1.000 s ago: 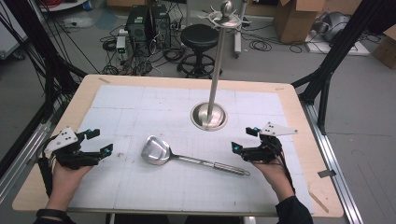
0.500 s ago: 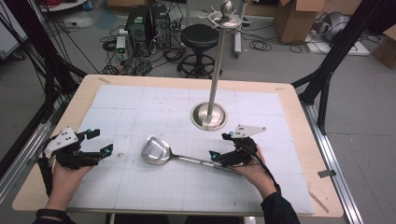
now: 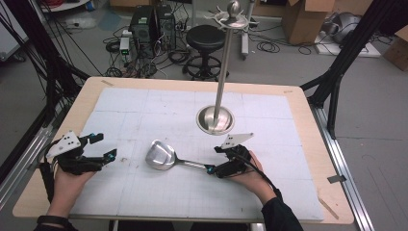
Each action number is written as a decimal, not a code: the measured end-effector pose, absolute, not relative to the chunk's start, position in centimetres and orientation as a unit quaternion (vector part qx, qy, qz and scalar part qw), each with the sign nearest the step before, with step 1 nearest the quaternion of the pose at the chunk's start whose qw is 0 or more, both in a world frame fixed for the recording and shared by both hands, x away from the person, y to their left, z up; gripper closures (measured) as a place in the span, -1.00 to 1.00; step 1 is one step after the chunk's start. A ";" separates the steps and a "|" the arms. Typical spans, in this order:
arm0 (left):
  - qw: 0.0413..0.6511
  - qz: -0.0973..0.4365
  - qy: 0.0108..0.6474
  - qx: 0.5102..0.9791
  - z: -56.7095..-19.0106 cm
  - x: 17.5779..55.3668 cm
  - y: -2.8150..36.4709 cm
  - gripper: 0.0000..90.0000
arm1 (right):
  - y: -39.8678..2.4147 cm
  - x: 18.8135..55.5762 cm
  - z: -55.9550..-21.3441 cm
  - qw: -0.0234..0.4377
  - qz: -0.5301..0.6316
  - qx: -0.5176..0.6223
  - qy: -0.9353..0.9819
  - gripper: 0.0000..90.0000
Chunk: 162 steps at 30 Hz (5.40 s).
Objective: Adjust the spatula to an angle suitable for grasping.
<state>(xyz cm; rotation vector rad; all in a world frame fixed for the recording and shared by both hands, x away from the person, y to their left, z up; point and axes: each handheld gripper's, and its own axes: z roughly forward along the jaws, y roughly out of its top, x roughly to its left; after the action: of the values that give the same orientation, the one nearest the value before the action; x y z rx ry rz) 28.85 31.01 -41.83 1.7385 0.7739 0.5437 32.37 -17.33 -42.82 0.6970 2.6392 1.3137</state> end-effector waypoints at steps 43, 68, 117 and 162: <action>0.543 0.223 0.321 0.743 -41.8 28.7 30.6 -0.60 | -13.9 33.1 -42.9 0.038 0.293 0.171 0.940 0.60; 0.551 0.223 0.317 0.738 -41.6 28.5 30.9 -0.60 | -13.0 33.5 -42.9 0.049 0.327 0.107 0.938 0.67; 0.574 0.242 0.308 0.719 -39.6 26.9 32.7 -0.59 | -7.2 34.0 -41.4 0.040 0.349 -0.019 0.936 0.68; 0.578 0.223 0.282 0.733 -39.2 27.8 30.6 -0.59 | -21.7 32.3 -39.0 0.139 0.497 0.193 0.834 -0.52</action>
<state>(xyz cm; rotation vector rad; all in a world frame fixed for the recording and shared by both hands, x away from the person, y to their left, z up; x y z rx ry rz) 27.77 30.61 -39.17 1.7149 0.6595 0.5215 32.25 -21.66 -39.02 0.5589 2.4125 1.4369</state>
